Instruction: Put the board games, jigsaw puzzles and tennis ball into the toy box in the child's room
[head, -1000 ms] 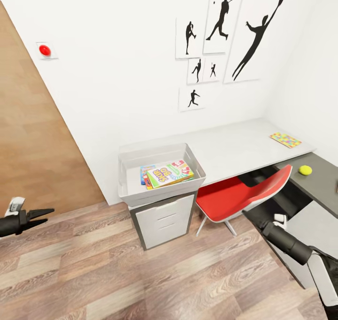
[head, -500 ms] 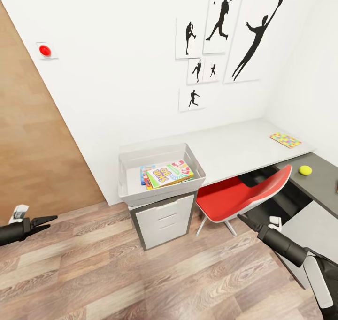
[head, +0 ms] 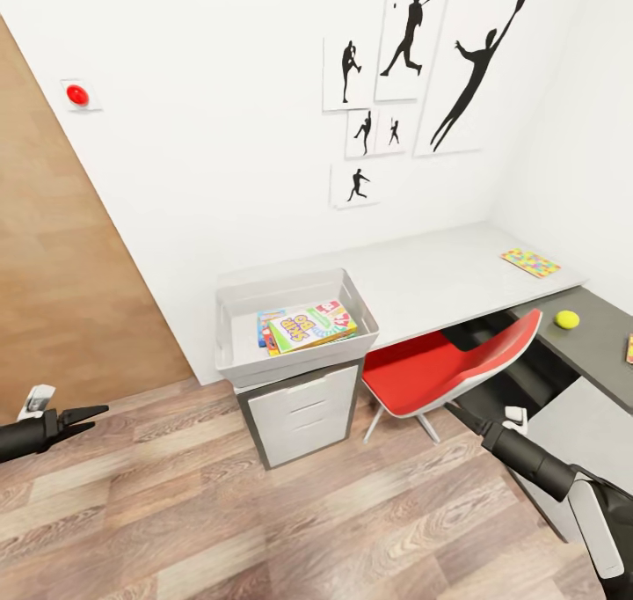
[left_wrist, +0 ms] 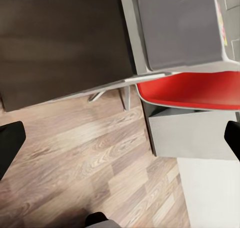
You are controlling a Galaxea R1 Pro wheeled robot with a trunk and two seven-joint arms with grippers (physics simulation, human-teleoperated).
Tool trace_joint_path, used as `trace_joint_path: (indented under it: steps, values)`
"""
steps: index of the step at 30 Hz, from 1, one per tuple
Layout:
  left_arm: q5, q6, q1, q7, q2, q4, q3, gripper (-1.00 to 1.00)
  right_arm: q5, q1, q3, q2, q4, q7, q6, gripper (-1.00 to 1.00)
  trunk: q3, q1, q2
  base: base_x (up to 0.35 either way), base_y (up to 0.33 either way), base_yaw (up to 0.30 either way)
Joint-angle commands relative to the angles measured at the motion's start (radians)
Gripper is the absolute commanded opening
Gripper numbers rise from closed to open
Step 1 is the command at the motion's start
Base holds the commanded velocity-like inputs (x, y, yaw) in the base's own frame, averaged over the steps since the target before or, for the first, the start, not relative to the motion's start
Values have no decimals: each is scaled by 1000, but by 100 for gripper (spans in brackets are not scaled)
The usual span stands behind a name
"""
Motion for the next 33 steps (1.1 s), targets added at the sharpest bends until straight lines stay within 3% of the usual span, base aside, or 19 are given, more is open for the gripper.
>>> trace_joint_path:
  steps: [1, 19, 33]
  values:
    - [1, 10, -1, -3, 0, 0, 1, 100, -5, -1, 0, 0, 0, 0, 7, 100, -2, 1, -2, 0, -120, 0]
    - [6, 7, -1, -25, 8, 0, 4, 100, -9, -1, -3, 0, 5, 2, 4, 100, 14, 1, -2, 0, -100, -115]
    - [1, 8, 1, -154, 23, 0, 4, 100, -8, -1, -1, 0, 15, 4, -22, 100, 33, 1, -2, 0, -5, -188]
